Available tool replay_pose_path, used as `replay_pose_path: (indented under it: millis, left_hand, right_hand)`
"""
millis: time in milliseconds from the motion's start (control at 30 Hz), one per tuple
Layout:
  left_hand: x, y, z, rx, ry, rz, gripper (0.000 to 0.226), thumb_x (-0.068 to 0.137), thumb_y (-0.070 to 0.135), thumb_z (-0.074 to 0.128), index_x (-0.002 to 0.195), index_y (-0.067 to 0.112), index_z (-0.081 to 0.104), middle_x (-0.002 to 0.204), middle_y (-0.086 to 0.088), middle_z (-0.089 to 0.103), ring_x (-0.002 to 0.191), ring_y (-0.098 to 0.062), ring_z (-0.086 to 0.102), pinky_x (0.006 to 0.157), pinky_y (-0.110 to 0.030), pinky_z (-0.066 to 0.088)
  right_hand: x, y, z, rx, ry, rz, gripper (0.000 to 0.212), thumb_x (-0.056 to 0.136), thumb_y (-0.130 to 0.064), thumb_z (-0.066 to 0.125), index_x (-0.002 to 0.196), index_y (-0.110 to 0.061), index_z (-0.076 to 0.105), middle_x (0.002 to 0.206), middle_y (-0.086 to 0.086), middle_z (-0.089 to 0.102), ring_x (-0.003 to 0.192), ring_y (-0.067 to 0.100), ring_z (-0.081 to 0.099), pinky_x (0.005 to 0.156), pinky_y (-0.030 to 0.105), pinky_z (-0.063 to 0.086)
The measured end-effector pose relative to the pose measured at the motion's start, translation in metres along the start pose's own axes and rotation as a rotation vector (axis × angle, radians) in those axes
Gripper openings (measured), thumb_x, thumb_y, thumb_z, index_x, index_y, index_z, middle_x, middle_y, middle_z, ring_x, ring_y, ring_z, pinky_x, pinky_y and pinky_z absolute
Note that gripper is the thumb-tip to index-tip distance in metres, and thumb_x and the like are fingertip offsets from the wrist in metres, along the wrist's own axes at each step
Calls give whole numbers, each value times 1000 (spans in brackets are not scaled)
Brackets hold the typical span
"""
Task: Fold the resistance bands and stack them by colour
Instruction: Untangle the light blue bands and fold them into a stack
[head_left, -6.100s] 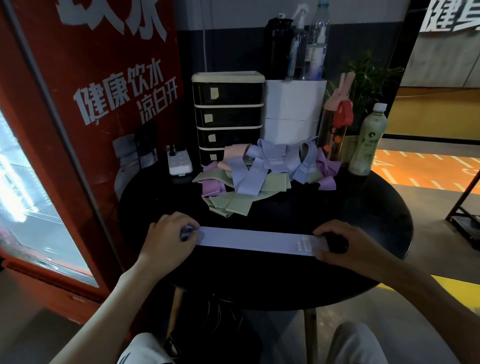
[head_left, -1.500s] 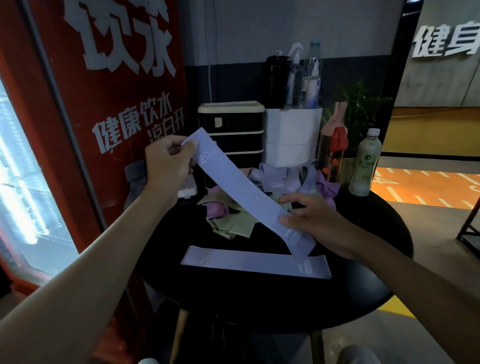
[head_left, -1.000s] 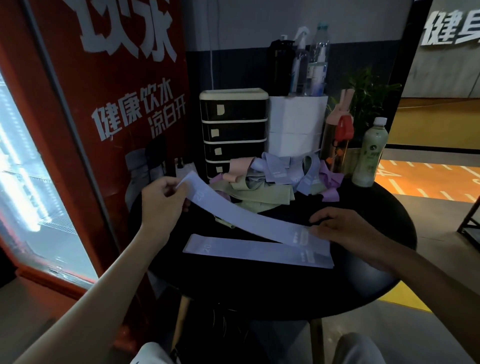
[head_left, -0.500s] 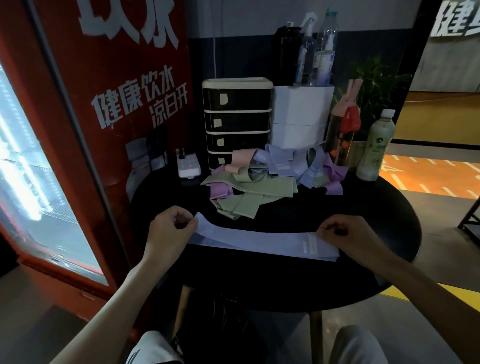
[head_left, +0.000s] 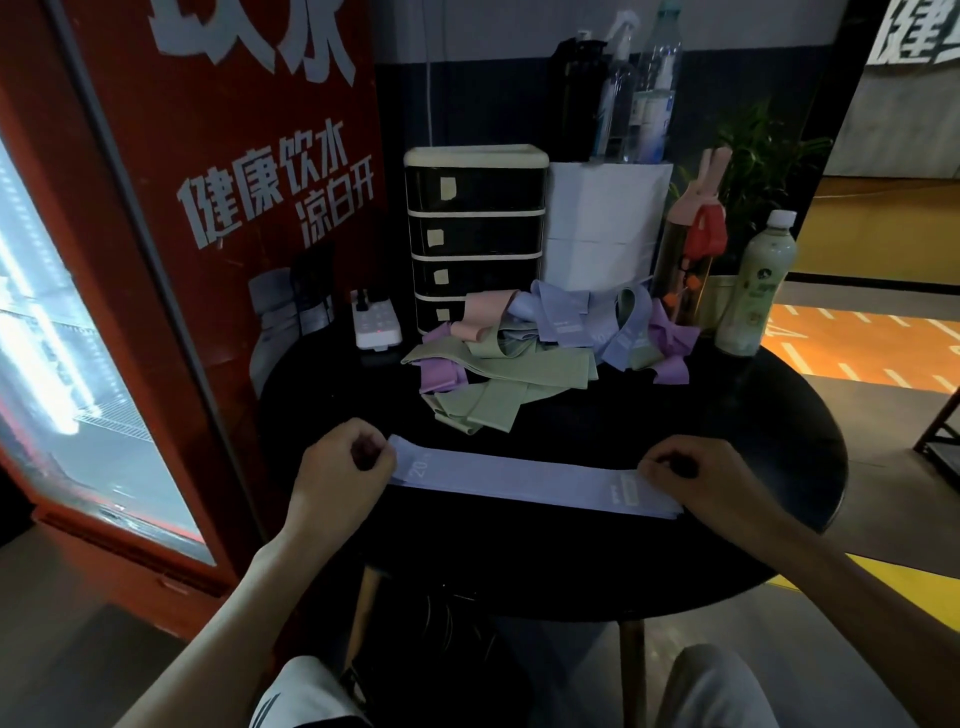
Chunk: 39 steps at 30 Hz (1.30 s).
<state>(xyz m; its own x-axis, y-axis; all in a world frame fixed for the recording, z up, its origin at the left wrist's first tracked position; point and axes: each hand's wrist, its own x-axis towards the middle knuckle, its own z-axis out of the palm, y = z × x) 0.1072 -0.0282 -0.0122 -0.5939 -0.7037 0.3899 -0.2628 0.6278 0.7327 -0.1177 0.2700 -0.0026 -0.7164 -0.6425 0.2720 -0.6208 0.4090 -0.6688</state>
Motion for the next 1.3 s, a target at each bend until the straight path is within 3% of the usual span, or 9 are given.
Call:
replay_pose_path:
  millis: [133,233,300,400,633,900,1000,1167,1300]
  left_hand:
    - [6,-8,1,60,-68,70,14,81,31,70,87,36,58,105,11,56,96,-12,58,89,-37,50]
    - [7,-12,0,99,-241,151,40,69,66,55,106,49,56,129,22,47,127,-10,45,108,-48,35]
    - [9,-14,-1,92,-327,203,52,63,85,55,106,55,55,131,31,47,131,-2,41,112,-49,32]
    - [13,-20,-1,109,-366,240,61,57,96,50,104,57,56,123,36,51,124,2,47,110,-49,36]
    - [13,-16,-4,95,-385,231,43,65,76,55,100,51,59,115,29,57,115,-1,52,107,-45,39]
    - [13,-15,-3,123,-360,210,58,59,99,40,92,57,62,120,34,52,123,1,46,111,-48,32]
    - [13,-1,2,196,-348,237,50,65,90,41,91,53,61,127,26,48,130,-5,38,109,-44,24]
    - [16,43,27,175,-295,402,54,76,68,41,103,31,70,118,18,57,121,-8,48,101,-35,31]
    - [25,70,56,172,-347,459,53,83,57,51,111,16,69,121,3,62,117,-17,56,98,-39,44]
  right_hand:
    - [-2,4,-4,-34,-18,-32,9,84,-19,73,91,-24,70,99,-8,60,92,3,59,79,18,45]
    - [-7,5,-11,-39,-148,-61,28,74,-38,77,98,-36,64,107,-15,58,100,-1,56,85,21,45]
    - [-10,7,-14,-78,-212,-76,46,61,-61,70,102,-45,60,111,-22,57,105,-4,52,91,26,42]
    - [-12,10,-15,-130,-243,-61,57,56,-70,65,108,-50,55,116,-27,53,111,-6,47,99,32,39]
    - [-11,10,-15,-86,-208,-56,49,70,-44,82,112,-46,56,117,-25,56,112,-4,50,101,39,44]
    - [-12,10,-13,-112,-196,-102,41,62,-66,65,99,-49,59,112,-28,55,110,0,50,101,48,40]
    - [-10,13,-12,-128,-205,-102,43,62,-68,63,101,-52,57,113,-29,53,113,-1,48,103,50,37]
    - [-5,12,-13,-82,-219,-105,38,67,-69,64,96,-43,65,107,-24,58,108,-1,54,98,33,43]
    - [12,-2,-14,7,-186,-61,15,83,-37,72,96,-31,69,102,-14,64,94,-2,61,79,16,48]
